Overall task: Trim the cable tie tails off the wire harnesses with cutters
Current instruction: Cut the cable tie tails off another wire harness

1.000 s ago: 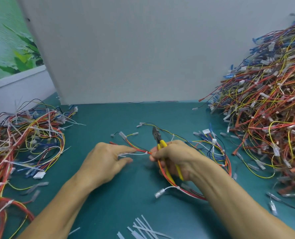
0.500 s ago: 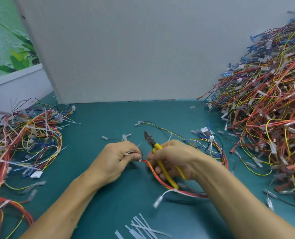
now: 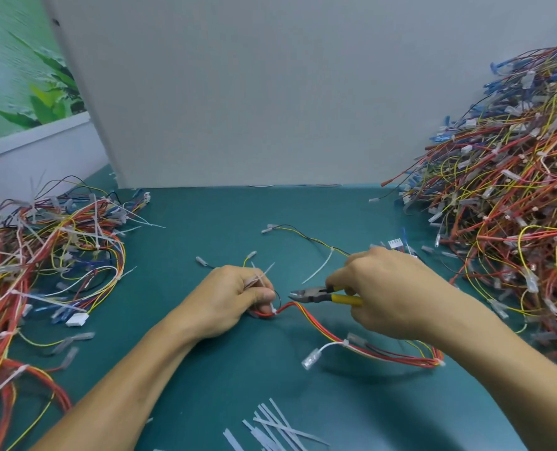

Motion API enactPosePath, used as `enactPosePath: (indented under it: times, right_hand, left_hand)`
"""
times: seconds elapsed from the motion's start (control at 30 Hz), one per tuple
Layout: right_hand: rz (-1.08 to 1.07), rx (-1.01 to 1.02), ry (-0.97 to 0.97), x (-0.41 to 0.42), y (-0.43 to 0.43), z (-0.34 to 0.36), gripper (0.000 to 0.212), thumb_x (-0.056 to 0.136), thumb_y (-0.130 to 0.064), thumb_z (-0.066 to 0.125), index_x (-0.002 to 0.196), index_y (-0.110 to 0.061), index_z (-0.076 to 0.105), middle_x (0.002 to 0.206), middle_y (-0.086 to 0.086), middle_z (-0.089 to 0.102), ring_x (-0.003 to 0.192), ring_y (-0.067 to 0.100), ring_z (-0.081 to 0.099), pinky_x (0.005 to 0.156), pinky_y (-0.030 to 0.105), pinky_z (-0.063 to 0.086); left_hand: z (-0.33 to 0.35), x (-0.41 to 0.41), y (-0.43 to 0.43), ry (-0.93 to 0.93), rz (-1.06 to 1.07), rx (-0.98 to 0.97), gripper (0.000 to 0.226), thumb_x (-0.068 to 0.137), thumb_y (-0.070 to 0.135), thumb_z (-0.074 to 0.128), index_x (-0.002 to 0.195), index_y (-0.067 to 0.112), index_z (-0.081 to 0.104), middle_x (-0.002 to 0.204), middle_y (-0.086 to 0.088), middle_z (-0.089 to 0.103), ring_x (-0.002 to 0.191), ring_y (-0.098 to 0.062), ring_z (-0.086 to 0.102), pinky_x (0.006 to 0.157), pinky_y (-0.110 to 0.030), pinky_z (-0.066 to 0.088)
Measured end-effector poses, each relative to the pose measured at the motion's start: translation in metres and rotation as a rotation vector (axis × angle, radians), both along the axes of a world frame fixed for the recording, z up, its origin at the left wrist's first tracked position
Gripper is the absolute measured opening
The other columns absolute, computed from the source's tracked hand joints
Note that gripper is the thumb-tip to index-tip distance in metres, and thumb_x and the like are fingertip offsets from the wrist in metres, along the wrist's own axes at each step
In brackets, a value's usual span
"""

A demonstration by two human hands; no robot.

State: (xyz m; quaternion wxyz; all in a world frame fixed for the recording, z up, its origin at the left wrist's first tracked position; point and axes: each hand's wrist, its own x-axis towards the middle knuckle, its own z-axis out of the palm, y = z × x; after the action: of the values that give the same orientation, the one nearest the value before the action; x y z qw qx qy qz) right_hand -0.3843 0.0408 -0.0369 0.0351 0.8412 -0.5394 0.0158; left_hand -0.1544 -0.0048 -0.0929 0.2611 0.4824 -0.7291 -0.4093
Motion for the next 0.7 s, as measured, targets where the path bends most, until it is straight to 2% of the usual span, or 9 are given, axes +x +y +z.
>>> enactPosePath:
  times: [0.23,0.37,0.53,0.7]
  right_hand:
    - [0.125,0.097,0.107,0.004,-0.026,0.0,0.018,0.069,-0.014,0.051,0.067,-0.029,0.043,0.073,0.002,0.05,0.077,0.032,0.053,0.053,0.03,0.036]
    - [0.172,0.099,0.137,0.006,-0.033,0.003,0.01,0.066,-0.013,0.051,0.068,-0.021,0.044,0.061,0.003,0.044,0.069,0.031,0.051,0.05,0.029,0.036]
    - [0.185,0.127,0.152,0.01,-0.031,0.005,0.018,0.067,-0.011,0.051,0.06,-0.023,0.04,0.058,0.002,0.041,0.063,0.027,0.045,0.046,0.027,0.03]
    - [0.179,0.163,0.161,0.011,-0.029,0.004,0.018,0.068,-0.01,0.051,0.061,-0.021,0.039,0.061,0.003,0.043,0.069,0.031,0.049,0.049,0.029,0.034]
  left_hand:
    - [0.002,0.001,0.002,0.05,-0.023,0.026,0.028,0.089,0.003,0.063,0.065,0.016,0.068,0.075,-0.006,0.073,0.069,-0.014,0.071,0.066,-0.018,0.053]
    - [0.003,0.001,0.004,0.051,-0.03,0.031,0.031,0.088,0.002,0.064,0.061,0.018,0.067,0.076,-0.006,0.073,0.067,-0.012,0.07,0.064,-0.016,0.052]
    - [0.003,0.001,0.003,0.031,-0.037,0.018,0.029,0.087,0.003,0.065,0.063,0.02,0.067,0.075,-0.006,0.073,0.066,-0.01,0.069,0.066,-0.017,0.052]
    - [0.002,0.001,0.003,0.001,-0.048,0.019,0.018,0.087,0.005,0.066,0.071,0.013,0.068,0.07,-0.001,0.073,0.066,-0.009,0.069,0.068,-0.016,0.052]
